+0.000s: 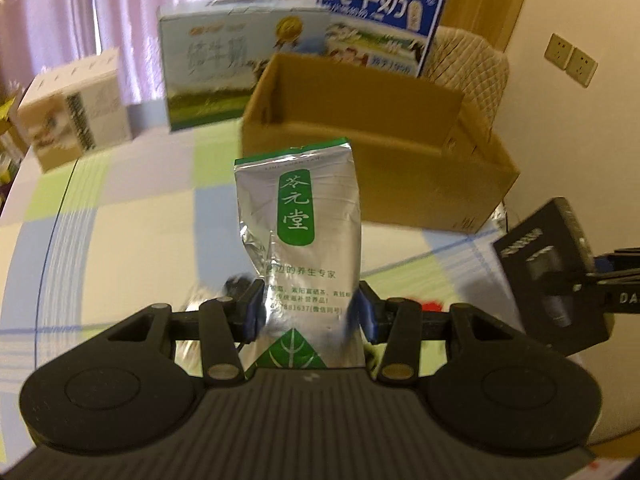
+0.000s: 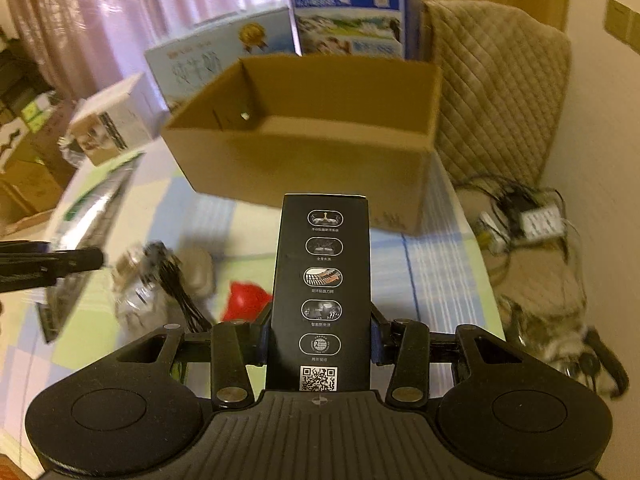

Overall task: Organize objects
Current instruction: 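Carry the tea bag and shaver box with both tools over the cardboard box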

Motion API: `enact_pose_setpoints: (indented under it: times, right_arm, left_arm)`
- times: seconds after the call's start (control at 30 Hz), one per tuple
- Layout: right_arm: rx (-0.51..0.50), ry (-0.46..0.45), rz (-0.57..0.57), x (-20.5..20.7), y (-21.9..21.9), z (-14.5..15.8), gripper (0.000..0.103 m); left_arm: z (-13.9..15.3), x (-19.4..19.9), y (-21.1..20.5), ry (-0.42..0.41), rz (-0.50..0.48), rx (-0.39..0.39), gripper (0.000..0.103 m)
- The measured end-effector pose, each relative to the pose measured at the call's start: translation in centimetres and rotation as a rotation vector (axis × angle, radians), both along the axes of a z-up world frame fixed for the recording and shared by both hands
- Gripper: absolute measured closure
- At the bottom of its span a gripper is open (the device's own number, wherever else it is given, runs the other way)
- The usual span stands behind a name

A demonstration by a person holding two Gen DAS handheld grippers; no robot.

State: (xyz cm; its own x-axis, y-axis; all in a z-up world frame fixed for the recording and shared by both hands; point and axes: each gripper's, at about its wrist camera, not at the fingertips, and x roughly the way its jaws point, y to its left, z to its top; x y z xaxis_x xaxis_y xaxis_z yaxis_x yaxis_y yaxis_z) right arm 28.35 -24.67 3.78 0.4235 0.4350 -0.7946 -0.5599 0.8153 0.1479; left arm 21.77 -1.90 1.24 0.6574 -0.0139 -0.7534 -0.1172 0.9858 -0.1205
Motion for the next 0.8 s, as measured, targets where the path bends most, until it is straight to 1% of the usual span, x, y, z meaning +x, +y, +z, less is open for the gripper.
enact_pose_setpoints:
  times: [0.17, 0.33, 0.47, 0.6, 0.7, 0.8]
  right_arm:
    - [0.032, -0.043, 0.034, 2.6, 1.5, 1.9, 0.062]
    - [0.068, -0.085, 0.024, 5.3, 3.3, 3.9, 0.062]
    - [0.097, -0.102, -0.008, 7.8, 4.9, 5.5, 0.062]
    - [0.102, -0.127, -0.041, 10.5, 6.1, 6.5, 0.062]
    - [0.104, -0.128, -0.071, 12.8, 6.8, 6.7, 0.062]
    - [0.092, -0.124, -0.098, 14.9, 7.4, 6.4, 0.062]
  left_arm:
    - [1.3, 3.3, -2.1, -0.04, -0.011, -0.001, 0.061]
    - [2.9, 7.5, -3.4, -0.074, -0.066, 0.009, 0.06]
    - [4.0, 10.6, -3.3, -0.098, -0.09, 0.011, 0.06]
    - [5.0, 13.9, -3.0, -0.104, -0.115, 0.013, 0.06]
    - [5.3, 16.3, -2.6, -0.105, -0.124, 0.03, 0.06]
    - [5.5, 18.5, -2.1, -0.107, -0.12, 0.017, 0.06]
